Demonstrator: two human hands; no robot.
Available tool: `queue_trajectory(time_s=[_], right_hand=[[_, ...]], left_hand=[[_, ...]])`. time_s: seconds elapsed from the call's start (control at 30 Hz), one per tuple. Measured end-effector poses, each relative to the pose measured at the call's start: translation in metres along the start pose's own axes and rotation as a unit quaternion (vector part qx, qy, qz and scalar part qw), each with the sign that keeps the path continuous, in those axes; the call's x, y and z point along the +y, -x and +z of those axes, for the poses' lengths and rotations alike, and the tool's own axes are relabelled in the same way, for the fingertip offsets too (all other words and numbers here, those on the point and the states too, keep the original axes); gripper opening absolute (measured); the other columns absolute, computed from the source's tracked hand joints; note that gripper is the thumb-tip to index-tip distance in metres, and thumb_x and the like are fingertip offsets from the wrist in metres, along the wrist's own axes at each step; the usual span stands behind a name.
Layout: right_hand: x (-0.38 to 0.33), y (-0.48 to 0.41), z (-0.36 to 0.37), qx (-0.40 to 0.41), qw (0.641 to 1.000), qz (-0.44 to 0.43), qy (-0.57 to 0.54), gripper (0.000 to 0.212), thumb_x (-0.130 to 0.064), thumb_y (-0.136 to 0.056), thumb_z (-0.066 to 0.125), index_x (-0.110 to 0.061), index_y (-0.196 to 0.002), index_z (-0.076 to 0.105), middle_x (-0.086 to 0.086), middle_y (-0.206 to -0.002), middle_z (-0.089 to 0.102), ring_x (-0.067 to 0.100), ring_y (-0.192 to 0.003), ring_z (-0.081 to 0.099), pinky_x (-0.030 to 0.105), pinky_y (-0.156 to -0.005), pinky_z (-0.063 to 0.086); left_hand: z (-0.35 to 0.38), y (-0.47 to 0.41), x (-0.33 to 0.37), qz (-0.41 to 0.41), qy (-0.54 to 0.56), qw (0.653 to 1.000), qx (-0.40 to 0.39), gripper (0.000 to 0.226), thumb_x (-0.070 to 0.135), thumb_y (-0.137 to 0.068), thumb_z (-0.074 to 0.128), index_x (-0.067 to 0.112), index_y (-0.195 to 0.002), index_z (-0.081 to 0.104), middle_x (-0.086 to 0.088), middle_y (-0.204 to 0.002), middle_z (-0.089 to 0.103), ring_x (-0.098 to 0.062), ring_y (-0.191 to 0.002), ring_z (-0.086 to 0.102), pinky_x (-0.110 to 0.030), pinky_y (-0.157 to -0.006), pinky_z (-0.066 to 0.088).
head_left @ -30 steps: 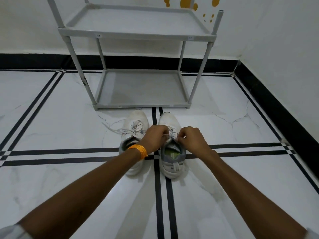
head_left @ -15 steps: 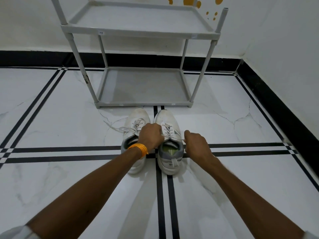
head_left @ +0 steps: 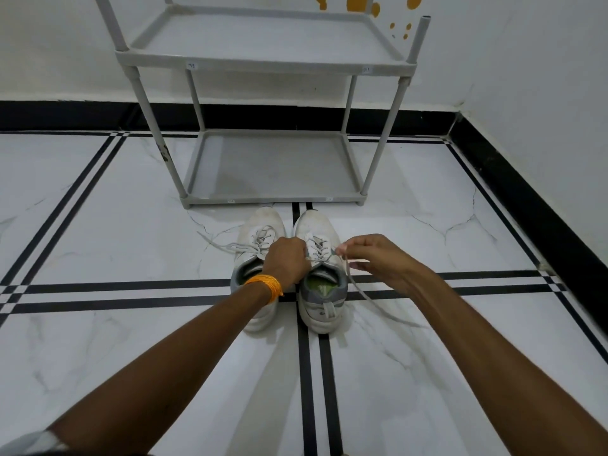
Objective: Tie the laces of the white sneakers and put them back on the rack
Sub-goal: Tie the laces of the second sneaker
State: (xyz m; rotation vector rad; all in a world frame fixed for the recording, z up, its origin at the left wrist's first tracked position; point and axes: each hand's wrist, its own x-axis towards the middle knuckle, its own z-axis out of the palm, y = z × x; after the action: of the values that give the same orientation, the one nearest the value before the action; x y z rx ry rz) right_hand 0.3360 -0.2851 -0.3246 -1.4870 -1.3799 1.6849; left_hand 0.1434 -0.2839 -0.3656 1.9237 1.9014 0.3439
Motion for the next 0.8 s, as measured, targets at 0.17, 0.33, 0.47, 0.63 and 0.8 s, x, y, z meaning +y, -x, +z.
queue_trajectory(time_s=[0.17, 0.33, 0.47, 0.63, 0.8], right_hand=[[0.015, -0.015, 0.025, 0.028, 0.988, -0.046, -0.145, 0.008, -0.006, -0.091, 0.062, -0.006, -0.096, 0.069, 0.009, -0.111, 0.074, 0.012, -0.099, 0.068, 0.022, -0.077, 0.051], [0.016, -0.023, 0.037, 0.102, 0.986, -0.069, -0.115, 0.017, -0.005, -0.086, 0.069, -0.005, -0.102, 0.071, 0.013, -0.096, 0.076, 0.016, -0.082, 0.070, 0.020, -0.062, 0.051], [0.018, -0.030, 0.038, 0.134, 0.987, -0.074, -0.054, 0.021, -0.006, -0.085, 0.071, -0.009, -0.106, 0.071, 0.021, -0.092, 0.074, 0.020, -0.072, 0.062, 0.018, -0.053, 0.049], [0.018, -0.030, 0.032, 0.115, 0.990, -0.081, -0.030, 0.031, 0.000, -0.085, 0.070, -0.009, -0.114, 0.067, 0.019, -0.086, 0.071, 0.015, -0.063, 0.061, 0.017, -0.052, 0.050], [0.018, -0.030, 0.035, 0.143, 0.983, -0.114, -0.004, 0.026, -0.017, -0.086, 0.073, -0.014, -0.111, 0.067, 0.018, -0.080, 0.074, 0.023, -0.068, 0.072, 0.021, -0.053, 0.051]], left_hand=[[-0.002, 0.004, 0.001, 0.020, -0.016, 1.000, 0.010, 0.011, 0.016, -0.085, 0.060, 0.008, -0.088, 0.068, -0.017, -0.092, 0.071, -0.034, -0.091, 0.064, -0.032, -0.070, 0.042], [0.000, 0.007, -0.005, 0.049, -0.047, 0.997, 0.035, 0.015, 0.023, -0.090, 0.058, 0.012, -0.092, 0.067, -0.016, -0.093, 0.070, -0.034, -0.092, 0.063, -0.032, -0.067, 0.039], [-0.011, 0.005, -0.011, 0.051, -0.065, 0.995, 0.052, 0.024, 0.033, -0.089, 0.059, 0.011, -0.087, 0.070, -0.014, -0.091, 0.069, -0.033, -0.089, 0.063, -0.031, -0.066, 0.043], [-0.041, -0.003, -0.016, 0.100, 0.031, 0.994, 0.040, 0.026, 0.038, -0.087, 0.066, 0.016, -0.075, 0.074, -0.003, -0.099, 0.069, -0.025, -0.101, 0.057, -0.040, -0.086, 0.048], [-0.030, 0.008, 0.001, 0.015, 0.471, 0.879, -0.072, 0.027, 0.022, -0.097, 0.056, 0.000, -0.099, 0.070, -0.010, -0.105, 0.074, -0.012, -0.101, 0.068, -0.020, -0.088, 0.049]])
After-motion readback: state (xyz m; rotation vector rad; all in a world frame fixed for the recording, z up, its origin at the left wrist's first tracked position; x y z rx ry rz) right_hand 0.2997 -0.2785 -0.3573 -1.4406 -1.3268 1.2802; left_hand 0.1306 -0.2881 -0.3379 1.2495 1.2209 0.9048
